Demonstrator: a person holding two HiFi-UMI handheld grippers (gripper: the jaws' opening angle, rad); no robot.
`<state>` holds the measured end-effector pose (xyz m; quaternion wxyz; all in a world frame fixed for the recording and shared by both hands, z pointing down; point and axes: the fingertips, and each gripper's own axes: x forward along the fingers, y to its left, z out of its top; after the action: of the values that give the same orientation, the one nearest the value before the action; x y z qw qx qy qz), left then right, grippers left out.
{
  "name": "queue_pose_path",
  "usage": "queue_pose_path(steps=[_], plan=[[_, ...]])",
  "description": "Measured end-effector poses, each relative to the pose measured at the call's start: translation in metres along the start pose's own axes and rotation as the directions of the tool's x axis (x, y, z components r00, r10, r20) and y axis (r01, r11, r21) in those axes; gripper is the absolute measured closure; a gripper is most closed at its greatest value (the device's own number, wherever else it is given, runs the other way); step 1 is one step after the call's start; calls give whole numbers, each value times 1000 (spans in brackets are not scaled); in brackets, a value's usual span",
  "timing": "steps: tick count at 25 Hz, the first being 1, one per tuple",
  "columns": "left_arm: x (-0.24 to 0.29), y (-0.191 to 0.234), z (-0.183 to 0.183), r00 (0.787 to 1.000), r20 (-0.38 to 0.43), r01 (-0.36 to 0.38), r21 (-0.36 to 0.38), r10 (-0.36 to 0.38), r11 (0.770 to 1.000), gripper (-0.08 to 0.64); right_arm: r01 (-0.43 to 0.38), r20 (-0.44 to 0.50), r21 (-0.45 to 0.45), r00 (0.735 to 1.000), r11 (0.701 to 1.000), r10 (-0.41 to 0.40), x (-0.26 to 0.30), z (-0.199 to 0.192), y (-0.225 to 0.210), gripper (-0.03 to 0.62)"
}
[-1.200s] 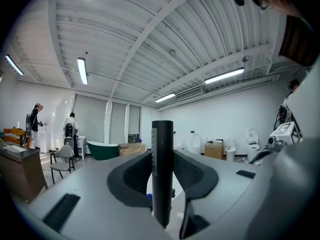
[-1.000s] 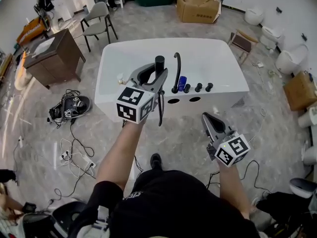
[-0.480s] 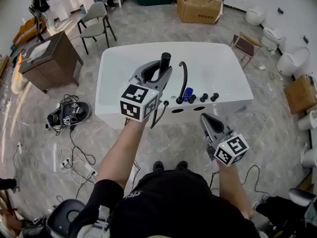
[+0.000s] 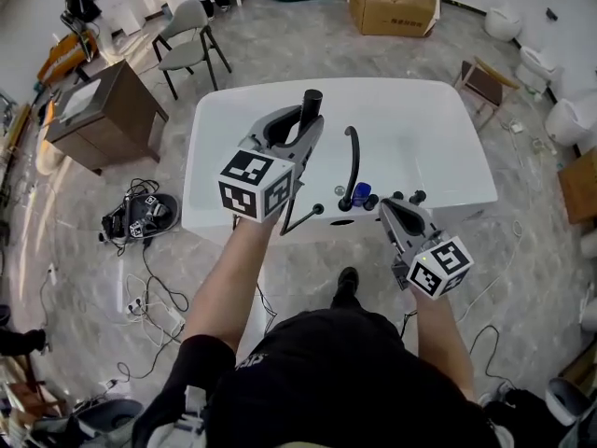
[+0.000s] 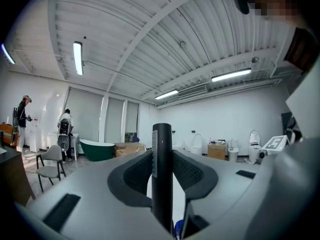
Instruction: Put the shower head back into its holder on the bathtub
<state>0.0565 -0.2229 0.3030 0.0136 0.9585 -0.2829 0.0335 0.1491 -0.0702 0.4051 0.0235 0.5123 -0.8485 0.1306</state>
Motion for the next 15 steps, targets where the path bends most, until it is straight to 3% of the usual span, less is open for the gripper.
queue_pose_path(steps=[6, 10, 15], plan=[[74, 12, 23, 999, 15, -37, 8, 36, 999, 425, -94, 10, -35, 995, 995, 95, 31, 37, -73, 577], [90, 27, -3, 996, -46, -80, -5, 79, 997, 430, -112, -8, -21, 994, 993, 112, 46, 35, -98, 577], [92, 42, -33, 991, -109, -83, -27, 79, 996, 431, -85, -33, 24, 996, 996, 86, 62, 28, -106, 577]])
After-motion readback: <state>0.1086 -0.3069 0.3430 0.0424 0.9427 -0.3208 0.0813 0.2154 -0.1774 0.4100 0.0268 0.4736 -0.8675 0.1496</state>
